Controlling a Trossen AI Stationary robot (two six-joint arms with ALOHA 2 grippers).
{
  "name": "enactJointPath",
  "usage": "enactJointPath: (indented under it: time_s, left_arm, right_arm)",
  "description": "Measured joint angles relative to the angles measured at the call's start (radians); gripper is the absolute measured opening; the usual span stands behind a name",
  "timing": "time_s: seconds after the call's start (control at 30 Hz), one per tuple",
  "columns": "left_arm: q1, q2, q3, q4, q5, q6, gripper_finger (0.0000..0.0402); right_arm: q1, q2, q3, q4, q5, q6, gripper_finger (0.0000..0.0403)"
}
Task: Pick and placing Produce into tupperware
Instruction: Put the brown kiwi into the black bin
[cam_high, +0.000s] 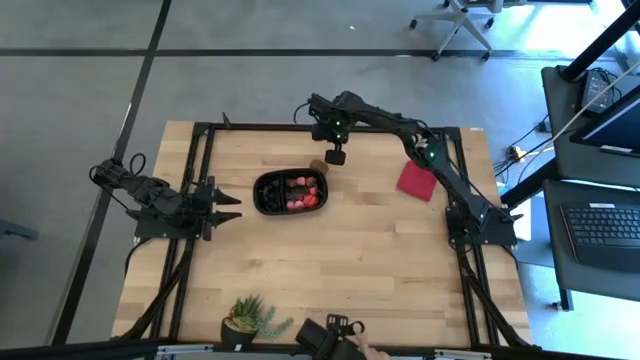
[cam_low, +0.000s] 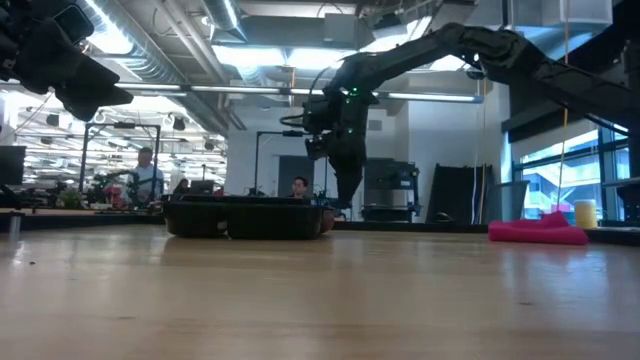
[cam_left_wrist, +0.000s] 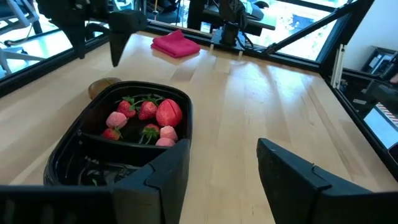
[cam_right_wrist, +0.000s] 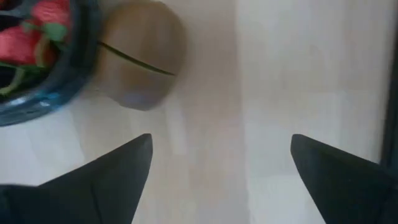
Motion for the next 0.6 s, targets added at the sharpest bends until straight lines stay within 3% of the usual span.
enactJointPath:
  time_s: [0.17, 0.33, 0.6]
  left_arm:
    - [0.000, 0.000, 0.000, 0.000, 0.000, 0.000, 0.0179]
    - [0.000, 0.000, 0.000, -0.001, 0.000, 0.000, 0.0179]
    - [0.000, 0.000, 0.000, -0.004, 0.001, 0.007, 0.0179]
  right_arm:
    - [0.043, 0.000, 0.000, 0.005, 0.035, -0.009, 0.0380]
    - [0.081, 0.000, 0.000, 0.015, 0.172, -0.025, 0.0380]
    - [0.106, 0.002, 0.000, 0.042, 0.184, -0.018, 0.0380]
